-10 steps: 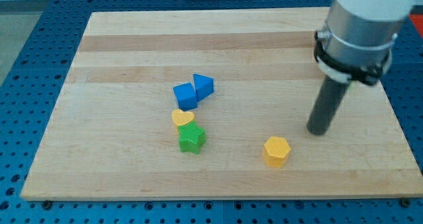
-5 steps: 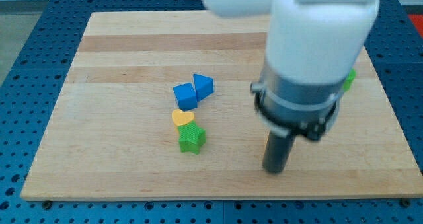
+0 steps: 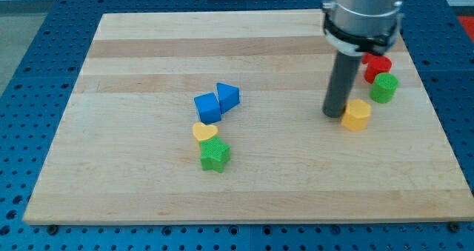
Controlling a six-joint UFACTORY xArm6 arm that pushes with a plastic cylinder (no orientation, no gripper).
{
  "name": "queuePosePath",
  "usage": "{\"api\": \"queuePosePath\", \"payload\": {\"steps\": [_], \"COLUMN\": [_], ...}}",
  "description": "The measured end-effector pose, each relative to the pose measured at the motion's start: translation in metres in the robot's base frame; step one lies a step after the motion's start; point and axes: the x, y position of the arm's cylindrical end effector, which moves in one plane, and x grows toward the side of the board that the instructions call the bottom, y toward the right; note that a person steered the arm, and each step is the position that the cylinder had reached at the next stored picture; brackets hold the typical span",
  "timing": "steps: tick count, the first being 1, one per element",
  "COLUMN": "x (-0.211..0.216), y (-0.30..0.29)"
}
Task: Slide the yellow hexagon towards the center right
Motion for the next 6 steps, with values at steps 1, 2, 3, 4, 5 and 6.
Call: {"api": "queuePosePath", "payload": {"steps": [1,2,3,4,5,6], "x": [0.000,0.000,0.000,0.000,0.000,0.000], "y": [0.012,0.030,0.032,0.037,0.037,0.038]}}
